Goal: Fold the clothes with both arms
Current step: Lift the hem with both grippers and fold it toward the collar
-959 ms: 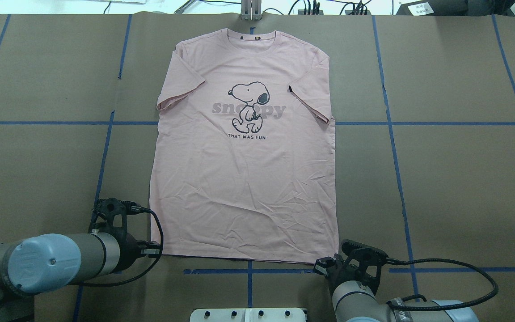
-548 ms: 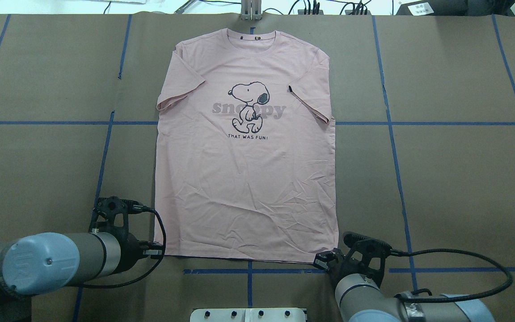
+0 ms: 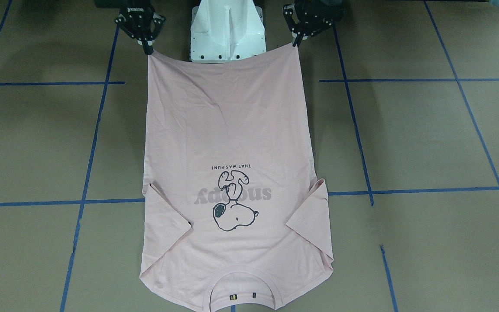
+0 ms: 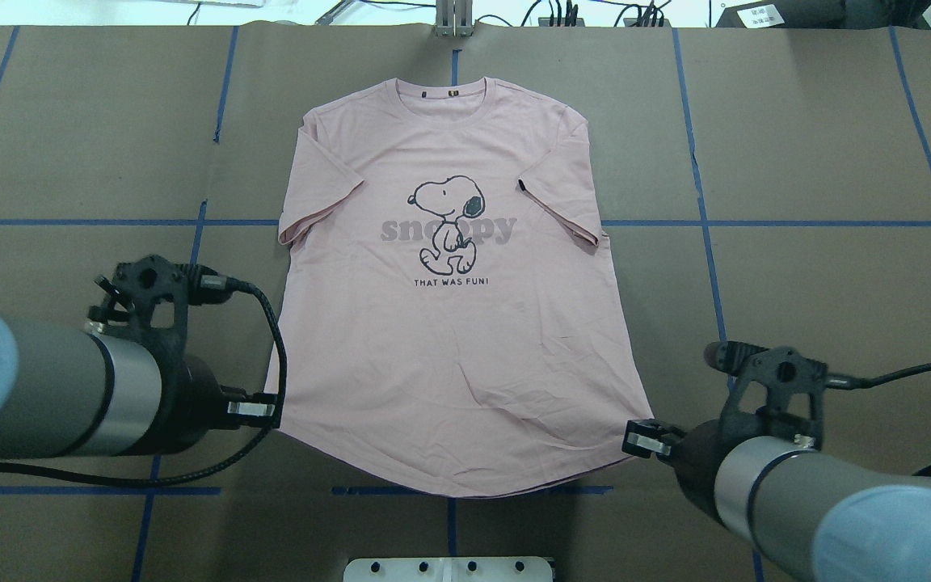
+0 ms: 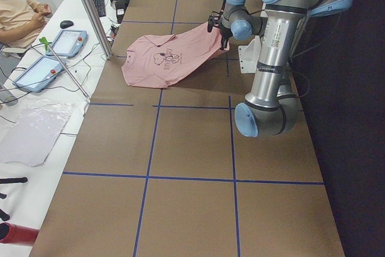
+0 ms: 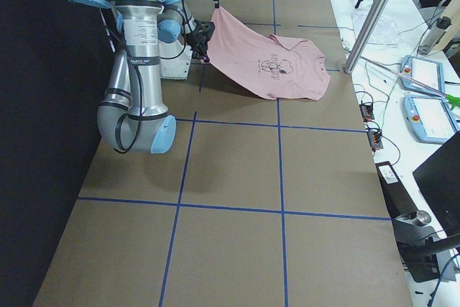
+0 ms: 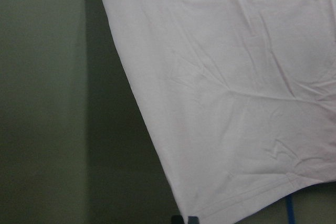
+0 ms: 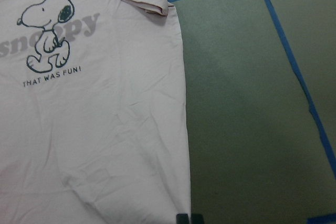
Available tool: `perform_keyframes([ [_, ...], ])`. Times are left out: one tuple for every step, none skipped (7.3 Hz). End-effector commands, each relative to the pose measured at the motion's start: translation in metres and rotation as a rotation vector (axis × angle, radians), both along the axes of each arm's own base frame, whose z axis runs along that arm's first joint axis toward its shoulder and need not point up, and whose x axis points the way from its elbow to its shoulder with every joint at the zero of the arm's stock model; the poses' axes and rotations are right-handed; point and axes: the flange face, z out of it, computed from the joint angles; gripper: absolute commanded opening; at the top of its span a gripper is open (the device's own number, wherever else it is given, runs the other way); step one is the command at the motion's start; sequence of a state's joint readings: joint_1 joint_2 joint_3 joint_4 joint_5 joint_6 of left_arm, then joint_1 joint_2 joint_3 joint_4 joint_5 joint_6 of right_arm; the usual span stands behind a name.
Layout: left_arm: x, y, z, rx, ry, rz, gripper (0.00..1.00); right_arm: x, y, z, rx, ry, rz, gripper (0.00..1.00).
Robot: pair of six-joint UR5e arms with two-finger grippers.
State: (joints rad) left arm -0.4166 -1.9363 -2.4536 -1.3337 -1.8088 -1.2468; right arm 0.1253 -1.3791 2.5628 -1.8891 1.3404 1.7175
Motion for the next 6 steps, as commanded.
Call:
perform_keyframes([
  [-0.045, -0.013, -0.033, 0.038, 0.015, -0.007, 0.0, 0.046, -0.006, -0.045, -0.036, -0.018, -0.06, 0.0],
  [-0.035, -0.03, -0.024, 0.1, -0.037, 0.02, 0.0, 0.042, -0.021, -0.055, 0.04, 0.008, -0.082, 0.0],
  [-0.038, -0.076, -0.012, 0.13, -0.105, -0.024, 0.0, 0.029, -0.068, -0.052, 0.089, 0.09, -0.035, 0.0],
  [-0.036, -0.12, -0.009, 0.138, -0.151, -0.068, 0.0, 0.024, -0.123, -0.049, 0.115, 0.144, -0.009, 0.0],
  [-0.029, -0.17, -0.002, 0.147, -0.174, -0.113, 0.0, 0.015, -0.18, -0.038, 0.094, 0.123, 0.015, 0.0],
  [-0.019, -0.217, 0.018, 0.166, -0.199, -0.138, 0.0, -0.006, -0.235, -0.021, 0.112, 0.113, 0.05, 0.0],
])
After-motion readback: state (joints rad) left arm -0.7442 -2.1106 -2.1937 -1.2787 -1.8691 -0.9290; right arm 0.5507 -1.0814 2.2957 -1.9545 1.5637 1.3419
